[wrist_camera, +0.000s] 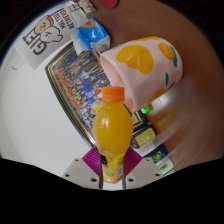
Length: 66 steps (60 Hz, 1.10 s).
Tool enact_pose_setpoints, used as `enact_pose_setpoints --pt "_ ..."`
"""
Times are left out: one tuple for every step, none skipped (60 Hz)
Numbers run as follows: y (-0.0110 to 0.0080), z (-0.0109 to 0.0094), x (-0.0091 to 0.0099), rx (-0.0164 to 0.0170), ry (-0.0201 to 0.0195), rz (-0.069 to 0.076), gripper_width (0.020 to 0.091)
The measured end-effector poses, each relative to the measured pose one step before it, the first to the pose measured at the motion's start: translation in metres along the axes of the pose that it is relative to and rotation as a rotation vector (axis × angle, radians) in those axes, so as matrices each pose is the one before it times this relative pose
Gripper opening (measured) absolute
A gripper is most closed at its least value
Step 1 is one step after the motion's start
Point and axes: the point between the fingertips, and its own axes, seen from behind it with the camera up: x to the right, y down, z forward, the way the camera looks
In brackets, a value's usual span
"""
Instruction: Pour water
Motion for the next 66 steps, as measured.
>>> enact_pose_setpoints --pt "-0.00006 -0.00014 0.00153 -0.00345 0.00749 -0.0038 0.0249" --pt "-0.00032 -0.00006 0.00039 -0.00168 0.00432 -0.0051 0.0249" --pt "0.00031 0.0 0.00002 -0.00409 0.00302 -0.0052 0.025" --pt "0.00059 0.00006 -0.00024 -0.00504 0.00294 -0.0047 0.0249" --pt "0.00091 -0.00106 -0.00016 -0.00227 0.00525 -0.0068 0.0252" --pt "0.00065 0.00029 -0.00016 -0.00364 0.00597 -0.0102 0.0248" --pt "0.00103 0.00005 -0.00027 -0.00489 0.0068 -0.0145 0.0248" --pt "0.00123 0.00008 -0.00047 -0.00613 0.00731 -0.0202 0.0248" --pt "0.00282 -0.00098 -0.00108 -0.00726 0.00877 -0.0241 0.0249" --pt "0.00148 0.00027 0.00009 -0.00635 0.0125 -0.0312 0.0249" --pt "0.00161 -0.00014 -0.0007 -0.0066 0.01199 -0.0313 0.0249" --pt "0.00156 -0.00049 -0.00088 -0.00601 0.01323 -0.0355 0.0249" --pt "0.00156 -0.00064 -0.00119 -0.00572 0.01326 -0.0399 0.025" --pt "0.00099 -0.00053 -0.00137 -0.00507 0.01203 -0.0417 0.0249" --pt "0.00053 -0.00083 -0.00214 -0.00511 0.01083 -0.0443 0.025" --pt "-0.00045 -0.00324 -0.00194 -0.00698 0.01101 -0.0479 0.0249" --pt "0.00022 -0.00087 -0.00265 -0.00354 0.01129 -0.0495 0.0248" --pt "0.00085 -0.00034 -0.00251 0.00014 0.01282 -0.052 0.025" --pt "-0.0019 -0.0015 -0.00309 -0.00068 0.01081 -0.0553 0.0251" --pt "-0.00268 -0.00205 -0.003 0.00071 0.01016 -0.0578 0.025" --pt "-0.00359 -0.00218 -0.00348 0.00313 0.00982 -0.0594 0.025" --pt "-0.00448 -0.00252 -0.00311 0.00464 0.00917 -0.061 0.0249" --pt "-0.00508 -0.00268 -0.0028 0.00605 0.00922 -0.0613 0.025" --pt "-0.00704 -0.00464 -0.00207 0.00576 0.00581 -0.0587 0.0249" --pt "-0.00331 -0.00186 -0.00292 0.00982 0.01343 -0.0622 0.0249" --pt "-0.00598 -0.00272 -0.00164 0.00871 0.00879 -0.0611 0.025" --pt "-0.00684 -0.00308 -0.00147 0.00917 0.00854 -0.059 0.025" --pt "-0.00739 -0.00338 -0.00093 0.00868 0.0083 -0.0575 0.025" --pt "-0.00758 -0.00335 -0.00019 0.00952 0.00903 -0.0568 0.0249" --pt "-0.00786 -0.00361 0.0002 0.01129 0.00871 -0.057 0.0249" --pt "-0.00818 -0.00346 0.00099 0.01177 0.00914 -0.0576 0.0249" --pt "-0.00999 -0.00512 0.00588 0.01386 0.00141 -0.0565 0.0249" --pt "-0.00712 -0.0036 0.00279 0.01067 0.01146 -0.0564 0.0249" --pt "-0.00826 -0.00194 0.0023 0.00531 0.02209 -0.0547 0.0249" --pt "-0.00654 -0.00345 0.00542 0.00866 0.01539 -0.0556 0.025" --pt "-0.00567 -0.00292 0.00734 0.00787 0.01709 -0.0548 0.0249" --pt "-0.00505 -0.00256 0.00791 0.00689 0.01814 -0.0513 0.025" --pt "-0.00414 -0.00171 0.00912 0.00726 0.01912 -0.0485 0.0249" --pt "-0.00319 -0.00137 0.01015 0.00632 0.02071 -0.0456 0.0249" --pt "-0.00135 -0.00466 0.01067 0.00946 0.01577 -0.0439 0.0249" --pt "-0.00104 0.00063 0.01134 0.00503 0.02128 -0.0375 0.0249" --pt "-0.00213 0.00236 0.01171 -0.00312 0.02266 -0.0324 0.0248" --pt "0.0008 0.00122 0.01172 -0.00006 0.02099 -0.0322 0.0247" --pt "0.00187 0.0005 0.01168 -0.00209 0.02022 -0.0302 0.0247" --pt "0.00357 0.00132 0.01172 -0.00347 0.02035 -0.028 0.0247" --pt "0.00409 0.00115 0.01164 -0.00372 0.01928 -0.0257 0.0248" --pt "0.00499 0.00115 0.01119 -0.00454 0.01899 -0.0237 0.0247" --pt "0.00738 -0.00138 0.00986 0.00289 0.01704 -0.0236 0.0247" --pt "0.00559 0.00214 0.0108 -0.00855 0.01502 -0.0167 0.0247" --pt "0.00666 0.00211 0.00951 -0.00702 0.01448 -0.0151 0.0247" --pt "0.00706 0.0023 0.00844 -0.00739 0.01277 -0.0123 0.0247" --pt "0.00785 0.00231 0.00788 -0.00807 0.01008 -0.0127 0.0248" --pt "0.00803 0.00233 0.00713 -0.00831 0.00886 -0.0121 0.0247" --pt "0.00884 0.00236 0.00679 -0.00644 0.00815 -0.0118 0.0247" --pt "0.0077 0.00207 0.00623 -0.00861 0.00797 -0.0091 0.0247" --pt "0.00764 0.00225 0.0053 -0.0086 0.00688 -0.0094 0.0248" --pt "0.00774 0.002 0.0041 -0.00718 0.00595 -0.009 0.0247" --pt "0.00723 0.00209 0.0044 -0.00776 0.00515 -0.0055 0.0248" --pt "0.00677 0.00195 0.00401 -0.00655 0.00562 -0.0006 0.0248" --pt "0.00659 0.002 0.00377 -0.00579 0.00465 0.0027 0.0249" --pt "0.00639 0.00171 0.00312 -0.00644 0.00206 0.0038 0.0249" --pt "0.00608 0.00138 0.00229 -0.00592 -0.00092 0.0046 0.0248" --pt "0.00585 0.00131 0.00188 -0.00558 -0.00139 0.0054 0.0248" --pt "0.00521 0.00227 0.00268 -0.00381 -0.00158 0.0052 0.0248" --pt "0.00534 0.00104 0.00196 -0.00388 0.00127 0.0061 0.0249" --pt "0.00519 0.0011 0.00192 -0.0043 0.00164 0.0048 0.0248"
